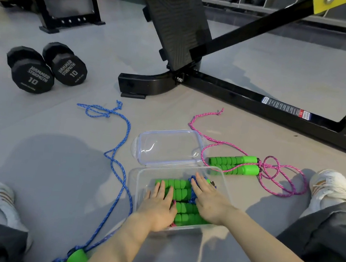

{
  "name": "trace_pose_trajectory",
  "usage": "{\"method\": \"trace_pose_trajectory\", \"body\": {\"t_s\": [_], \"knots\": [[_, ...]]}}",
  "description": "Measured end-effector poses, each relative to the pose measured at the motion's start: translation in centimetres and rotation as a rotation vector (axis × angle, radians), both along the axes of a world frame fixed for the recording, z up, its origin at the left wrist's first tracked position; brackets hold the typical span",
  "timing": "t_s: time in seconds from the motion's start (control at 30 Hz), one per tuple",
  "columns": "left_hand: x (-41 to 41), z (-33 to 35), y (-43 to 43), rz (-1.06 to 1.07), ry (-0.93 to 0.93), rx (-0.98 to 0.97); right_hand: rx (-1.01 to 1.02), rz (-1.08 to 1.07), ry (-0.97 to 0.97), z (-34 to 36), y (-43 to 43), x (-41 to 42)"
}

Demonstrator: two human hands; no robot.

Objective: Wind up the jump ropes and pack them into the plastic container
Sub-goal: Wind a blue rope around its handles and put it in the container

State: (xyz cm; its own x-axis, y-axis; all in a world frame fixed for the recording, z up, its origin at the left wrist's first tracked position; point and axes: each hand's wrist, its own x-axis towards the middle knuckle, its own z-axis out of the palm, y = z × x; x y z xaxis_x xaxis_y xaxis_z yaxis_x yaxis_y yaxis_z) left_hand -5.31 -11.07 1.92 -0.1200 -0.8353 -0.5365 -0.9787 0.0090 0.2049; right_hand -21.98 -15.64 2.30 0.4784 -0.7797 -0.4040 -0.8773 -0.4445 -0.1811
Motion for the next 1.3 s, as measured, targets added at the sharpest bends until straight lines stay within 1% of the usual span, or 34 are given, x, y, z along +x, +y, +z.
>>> {"method": "trace_pose_trajectory", "body": {"t_s": [0.13,0.2,0.3,0.4,0.53,0.6,0.73,0.77,0.8,0.83,0.87,0.93,0.97,1.03,1.1,1.13,1.17,1.27,1.3], "knots": [[-0.4,0.3,2.7,-0.016,-0.039,-0.005,0.044,0.001,-0.114,-0.1,2.3,-0.8],[-0.4,0.3,3.7,-0.016,-0.052,-0.019,0.028,0.005,-0.117,-0.1,3.2,-1.0],[-0.3,0.2,4.3,-0.004,-0.029,-0.058,-0.044,0.013,-0.028,-0.4,4.2,-1.0],[-0.2,0.0,4.5,0.005,-0.014,-0.075,-0.107,0.113,0.130,-0.3,3.8,-1.1],[-0.3,-0.3,4.2,0.008,-0.005,-0.066,-0.128,0.187,0.158,-0.2,3.1,-1.5],[-0.2,-0.4,4.0,0.015,0.017,-0.057,-0.163,0.185,0.169,-0.7,3.2,-1.4],[-0.2,-0.4,4.0,0.029,0.030,-0.056,-0.204,0.103,0.276,-1.0,3.5,-0.5],[-0.3,-0.5,4.1,0.038,0.027,-0.077,-0.235,0.082,0.257,-1.2,3.7,-0.3],[-0.4,-0.6,4.3,0.045,0.020,-0.108,-0.308,0.070,0.212,-1.3,4.0,-0.1],[-0.5,-0.6,4.5,0.051,0.016,-0.147,-0.393,0.054,0.130,-1.5,4.3,-0.1],[-0.6,-0.6,4.7,0.061,0.014,-0.189,-0.364,0.010,0.069,-1.4,4.7,-0.1],[-0.6,-0.8,5.1,0.065,-0.010,-0.258,-0.275,-0.010,0.015,-1.1,5.8,-0.3],[-0.6,-0.6,5.4,0.066,-0.021,-0.282,-0.307,-0.026,-0.032,-0.9,6.5,-0.7],[-0.4,-0.6,6.0,0.063,-0.038,-0.365,-0.347,0.044,-0.078,-0.6,7.9,-1.4],[0.2,-0.2,7.0,0.046,-0.023,-0.510,-0.379,0.228,-0.083,-0.6,9.3,-1.5],[0.4,0.0,7.7,0.036,0.003,-0.482,-0.383,0.288,-0.069,-0.8,9.8,-1.7],[0.7,-0.1,8.4,0.006,-0.002,-0.488,-0.377,0.295,-0.069,-1.0,10.3,-1.7],[1.6,-0.9,10.7,-0.011,0.013,-0.547,-0.366,0.150,-0.113,-0.9,11.4,-1.2],[1.8,-1.3,11.4,-0.010,0.010,-0.587,-0.352,0.090,-0.084,-0.7,11.6,-1.0]]}}
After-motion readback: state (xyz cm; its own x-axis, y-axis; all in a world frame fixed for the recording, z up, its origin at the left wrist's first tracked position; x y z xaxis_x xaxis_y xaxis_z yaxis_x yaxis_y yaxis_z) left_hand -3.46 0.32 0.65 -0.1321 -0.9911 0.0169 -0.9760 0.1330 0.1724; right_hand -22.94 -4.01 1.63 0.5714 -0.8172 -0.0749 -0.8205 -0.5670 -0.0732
